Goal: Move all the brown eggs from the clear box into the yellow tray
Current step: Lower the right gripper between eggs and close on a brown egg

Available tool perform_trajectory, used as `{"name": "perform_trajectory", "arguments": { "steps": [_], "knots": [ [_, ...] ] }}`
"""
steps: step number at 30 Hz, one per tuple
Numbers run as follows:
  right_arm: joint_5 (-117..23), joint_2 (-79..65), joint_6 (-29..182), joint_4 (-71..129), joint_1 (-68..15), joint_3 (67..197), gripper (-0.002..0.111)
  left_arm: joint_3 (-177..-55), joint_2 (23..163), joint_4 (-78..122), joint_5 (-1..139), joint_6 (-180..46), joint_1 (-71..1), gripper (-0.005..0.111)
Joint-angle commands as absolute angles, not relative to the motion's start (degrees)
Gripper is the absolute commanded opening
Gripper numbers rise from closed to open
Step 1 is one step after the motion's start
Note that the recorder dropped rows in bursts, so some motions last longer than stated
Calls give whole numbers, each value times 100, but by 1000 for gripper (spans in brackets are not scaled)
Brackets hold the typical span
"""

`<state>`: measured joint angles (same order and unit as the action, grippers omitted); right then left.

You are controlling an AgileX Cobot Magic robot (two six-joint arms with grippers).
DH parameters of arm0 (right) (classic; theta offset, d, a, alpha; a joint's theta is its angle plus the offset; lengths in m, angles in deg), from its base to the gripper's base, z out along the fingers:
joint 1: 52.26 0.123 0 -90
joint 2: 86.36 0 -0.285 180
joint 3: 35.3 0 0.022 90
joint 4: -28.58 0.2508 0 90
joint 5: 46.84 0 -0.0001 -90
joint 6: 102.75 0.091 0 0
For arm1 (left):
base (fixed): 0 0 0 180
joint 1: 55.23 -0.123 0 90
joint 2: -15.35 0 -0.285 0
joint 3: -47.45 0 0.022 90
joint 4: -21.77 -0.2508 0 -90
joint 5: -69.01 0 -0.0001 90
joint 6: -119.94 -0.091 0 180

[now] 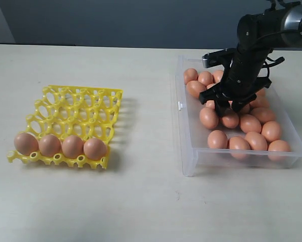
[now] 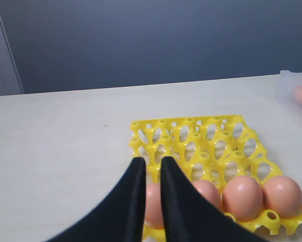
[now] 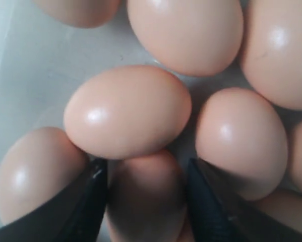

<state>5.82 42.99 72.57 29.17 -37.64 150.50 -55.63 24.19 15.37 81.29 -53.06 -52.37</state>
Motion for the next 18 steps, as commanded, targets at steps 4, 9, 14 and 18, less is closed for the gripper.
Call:
{"name": "perform_trajectory", "arguments": {
  "steps": [4,9,14,18],
  "knots": [
    [1056,4631,7296,2908,-3790,14948,45,-5533,2454,1526,8093,-5301,-5227,12],
    [1400,4631,7296,2919,-3790,14948,45,-5533,2454,1526,8093,-5301,-5227,12],
    [1611,4631,7296,2919,-3790,14948,45,-5533,2454,1526,8093,-5301,-5227,12],
    [1770,4631,7307,2919,-3790,14948,45,-5533,2454,1526,8093,-5301,-5227,12]
  ]
}}
